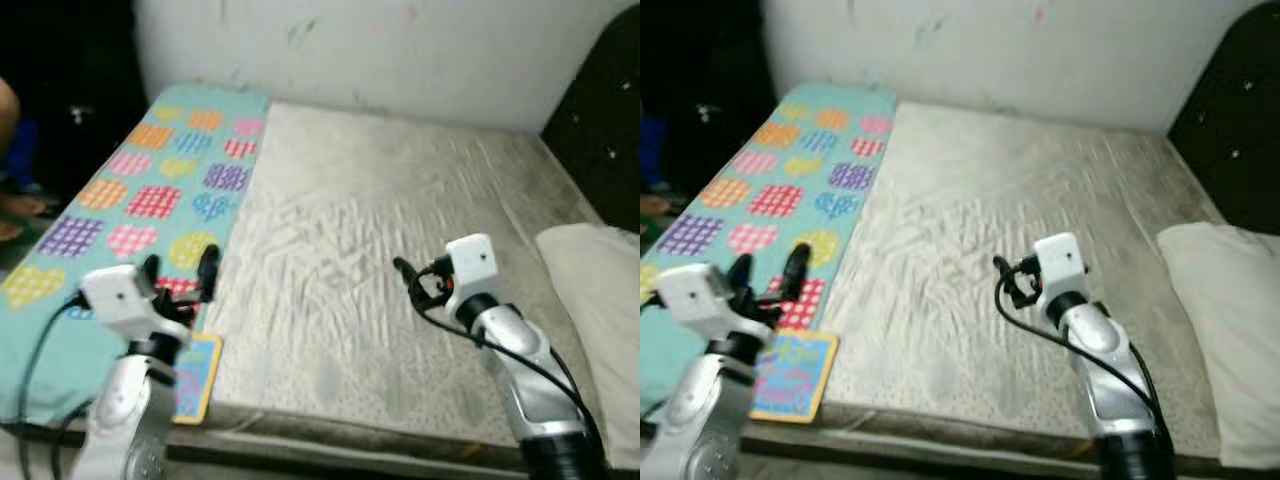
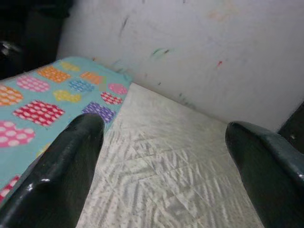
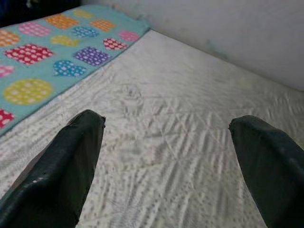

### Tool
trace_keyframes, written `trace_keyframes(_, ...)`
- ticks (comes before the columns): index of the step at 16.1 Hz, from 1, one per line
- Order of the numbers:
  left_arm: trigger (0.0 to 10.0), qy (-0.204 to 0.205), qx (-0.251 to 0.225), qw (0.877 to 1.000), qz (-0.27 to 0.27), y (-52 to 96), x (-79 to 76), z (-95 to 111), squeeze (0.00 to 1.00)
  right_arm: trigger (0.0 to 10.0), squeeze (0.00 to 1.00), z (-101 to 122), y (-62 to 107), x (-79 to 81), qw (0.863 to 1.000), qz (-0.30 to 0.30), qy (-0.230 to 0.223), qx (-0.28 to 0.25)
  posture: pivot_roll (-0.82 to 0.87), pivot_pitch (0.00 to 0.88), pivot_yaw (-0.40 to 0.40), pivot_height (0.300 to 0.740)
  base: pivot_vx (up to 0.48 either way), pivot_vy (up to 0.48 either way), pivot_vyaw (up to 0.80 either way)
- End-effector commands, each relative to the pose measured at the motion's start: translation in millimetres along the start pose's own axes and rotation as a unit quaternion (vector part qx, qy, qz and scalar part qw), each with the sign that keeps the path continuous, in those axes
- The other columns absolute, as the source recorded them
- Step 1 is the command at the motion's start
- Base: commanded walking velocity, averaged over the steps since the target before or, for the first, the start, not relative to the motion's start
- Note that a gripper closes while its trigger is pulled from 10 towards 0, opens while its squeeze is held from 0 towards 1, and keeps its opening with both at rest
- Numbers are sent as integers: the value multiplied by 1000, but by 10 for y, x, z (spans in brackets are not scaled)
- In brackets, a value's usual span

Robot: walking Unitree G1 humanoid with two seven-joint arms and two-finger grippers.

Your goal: Clean up the room

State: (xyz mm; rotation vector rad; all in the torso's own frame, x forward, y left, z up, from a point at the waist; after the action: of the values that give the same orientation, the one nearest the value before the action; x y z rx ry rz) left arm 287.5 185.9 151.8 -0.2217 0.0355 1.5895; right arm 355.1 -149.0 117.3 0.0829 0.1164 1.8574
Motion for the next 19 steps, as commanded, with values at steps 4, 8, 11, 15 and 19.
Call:
trace_keyframes(4,10000,3,10,1000,15,25,63,-40,0,10000,0,56,-14,43,1000,8,10,-7,-10,26,-92,740,0,0,0)
trace_keyframes(8,10000,7,12,1000,15,21,64,-49,0,10000,0,50,-22,25,1000,4,11,-4,-11,27,-93,740,0,459,-736)
trace_keyframes(11,10000,9,12,1000,16,17,63,-50,0,10000,0,65,-19,24,1000,6,13,-7,-13,28,-93,740,0,480,0)
trace_keyframes(15,10000,12,12,1000,18,10,64,-51,0,10000,0,79,-21,17,1000,6,17,-8,-15,29,-92,740,0,480,0)
trace_keyframes(19,10000,13,15,1000,24,4,80,-60,0,10000,0,82,-31,20,1000,8,20,-9,-13,30,-95,740,0,480,0)
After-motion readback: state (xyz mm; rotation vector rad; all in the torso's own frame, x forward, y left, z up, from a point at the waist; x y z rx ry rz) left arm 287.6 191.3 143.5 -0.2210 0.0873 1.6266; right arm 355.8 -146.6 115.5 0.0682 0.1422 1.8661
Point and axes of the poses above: a point about 5 cm out from each wrist's last joint towards the gripper, its own y axis pointing back from the gripper into the wrist, its own z axis along the axis of the wrist's last joint, x = y × z, the point moved 5 cm from there along -y, pointing out of the wrist towards the gripper, and after that the axes turned 8 degrees about -y, right-handed, at the moved point
